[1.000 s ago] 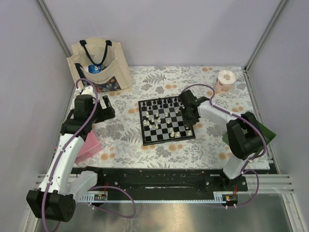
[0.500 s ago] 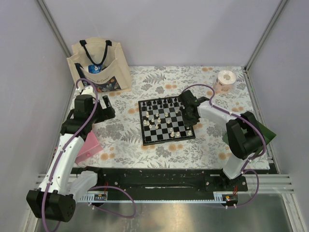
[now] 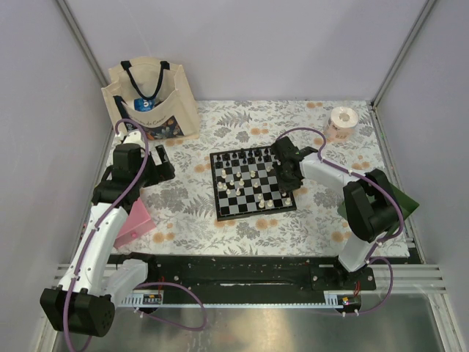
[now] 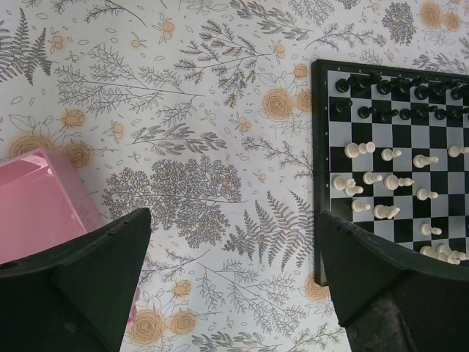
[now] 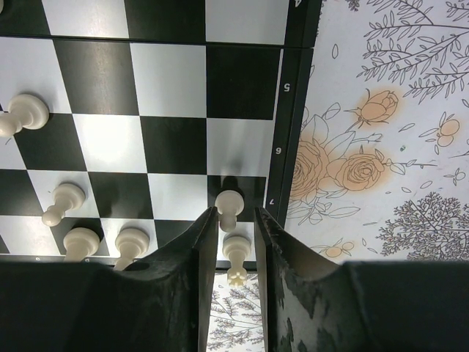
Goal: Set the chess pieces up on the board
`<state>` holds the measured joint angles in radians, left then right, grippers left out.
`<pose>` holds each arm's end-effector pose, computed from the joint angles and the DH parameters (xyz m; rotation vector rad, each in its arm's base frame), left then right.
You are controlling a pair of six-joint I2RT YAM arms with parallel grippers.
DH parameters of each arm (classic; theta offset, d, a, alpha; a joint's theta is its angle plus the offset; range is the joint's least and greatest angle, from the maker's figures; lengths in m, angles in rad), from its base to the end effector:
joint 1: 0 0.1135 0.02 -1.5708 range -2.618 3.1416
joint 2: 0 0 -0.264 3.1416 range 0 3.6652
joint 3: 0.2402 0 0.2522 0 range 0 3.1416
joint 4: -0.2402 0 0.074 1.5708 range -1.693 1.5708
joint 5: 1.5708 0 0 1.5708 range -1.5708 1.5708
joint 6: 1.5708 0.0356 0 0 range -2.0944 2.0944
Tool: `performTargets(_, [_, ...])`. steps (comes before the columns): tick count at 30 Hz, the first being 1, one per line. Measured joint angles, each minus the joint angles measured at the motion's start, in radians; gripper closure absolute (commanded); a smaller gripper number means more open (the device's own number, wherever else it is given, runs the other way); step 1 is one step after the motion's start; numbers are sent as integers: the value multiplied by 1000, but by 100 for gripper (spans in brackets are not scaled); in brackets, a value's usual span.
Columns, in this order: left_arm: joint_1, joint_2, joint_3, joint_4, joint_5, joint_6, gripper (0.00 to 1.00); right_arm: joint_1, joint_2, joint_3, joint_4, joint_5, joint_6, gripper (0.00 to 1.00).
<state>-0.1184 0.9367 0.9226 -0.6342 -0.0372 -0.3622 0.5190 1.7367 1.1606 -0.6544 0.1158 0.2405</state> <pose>0.1955 -0.0219 0.3166 -0.2913 2.2086 -0.2233 0.2957 0.1642 0.1877 -0.3588 2.7600 0.0274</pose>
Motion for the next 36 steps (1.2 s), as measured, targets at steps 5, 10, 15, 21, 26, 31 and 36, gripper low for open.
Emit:
performTargets(5, [0,-1,0,0,0,0,1,0,-17,0,-3,0,0,63])
performTargets(10, [0,-8,0,0,0,0,1,0,-78,14,-10,-2,0,59])
performTargets(15, [0,-10,0,0,0,0,1,0,-107,58,-4,-13,2,57])
performTargets(21, [0,-13,0,0,0,0,1,0,-34,168,18,-61,17,55])
performTargets(26, [0,-13,0,0,0,0,1,0,81,250,37,-80,22,55])
performTargets(31, [0,-14,0,0,0,0,1,0,174,316,34,-74,21,55])
performTargets(36, [0,-14,0,0,0,0,1,0,239,375,29,-55,17,55])
